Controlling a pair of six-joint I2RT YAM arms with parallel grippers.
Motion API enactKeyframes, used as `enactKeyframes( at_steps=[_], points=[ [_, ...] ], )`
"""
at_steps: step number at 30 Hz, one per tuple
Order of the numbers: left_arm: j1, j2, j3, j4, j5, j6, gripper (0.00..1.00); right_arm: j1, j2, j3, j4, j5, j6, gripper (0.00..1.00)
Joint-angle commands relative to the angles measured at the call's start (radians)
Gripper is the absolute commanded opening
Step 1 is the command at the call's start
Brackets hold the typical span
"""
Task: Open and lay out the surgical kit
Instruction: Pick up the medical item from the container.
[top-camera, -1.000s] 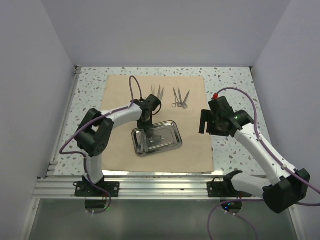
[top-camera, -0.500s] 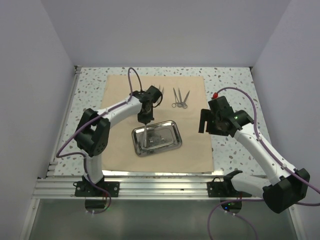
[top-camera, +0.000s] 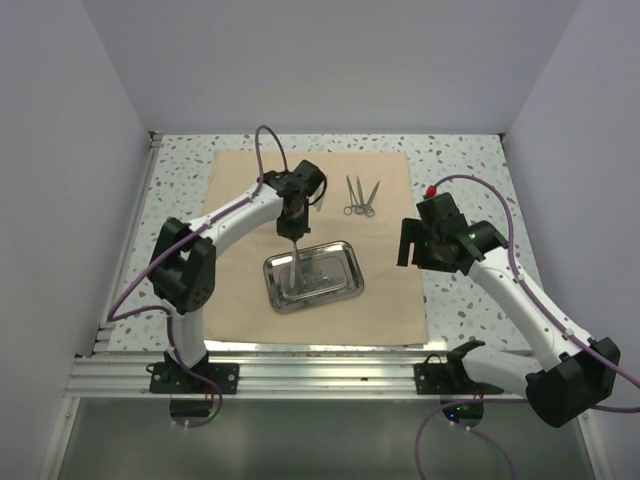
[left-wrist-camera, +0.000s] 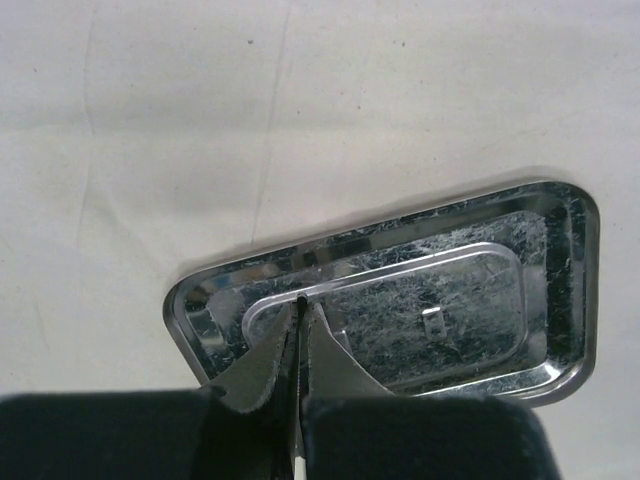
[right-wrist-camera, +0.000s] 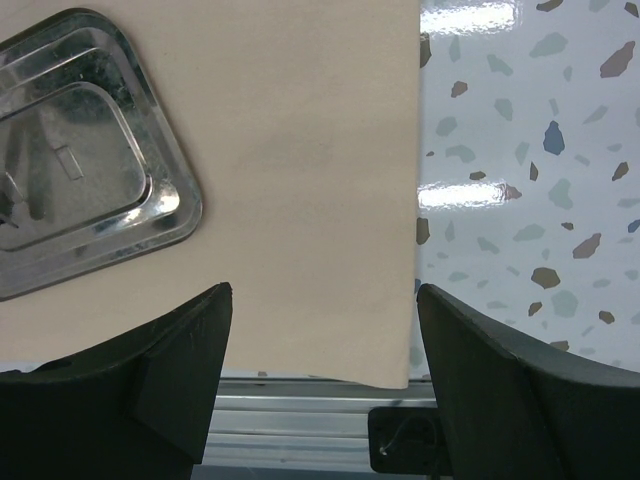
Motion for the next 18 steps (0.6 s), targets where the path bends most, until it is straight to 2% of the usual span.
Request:
enactKeyframes(
  at_steps=[1, 6, 9, 12, 15, 18],
  points=[
    [0.006, -0.01, -0.039, 0.006, 0.057, 0.02, 0.0, 0.003, -0.019, -0.001, 0.01, 0.012, 0.007, 0.78],
    [0.005, -0.019, -0.087, 0.026, 0.124, 0.035, 0.0, 0.005, -0.013, -0.006, 0.009, 0.01, 0.007, 0.78],
    [0.005, -0.022, -0.108, 0.025, 0.18, 0.055, 0.07, 0.005, -0.004, 0.0, 0.01, 0.01, 0.007, 0.78],
    [0.003, -0.021, -0.121, 0.014, 0.19, 0.063, 0.08, 0.003, 0.003, 0.005, 0.015, 0.012, 0.008, 0.78],
    [0.005, -0.032, -0.118, 0.013, 0.178, 0.072, 0.01, 0.003, 0.01, 0.005, 0.021, 0.01, 0.013, 0.78],
    [0.006, -0.018, -0.069, -0.007, 0.128, 0.089, 0.0, 0.005, 0.014, 0.0, 0.027, 0.009, 0.015, 0.78]
  ],
)
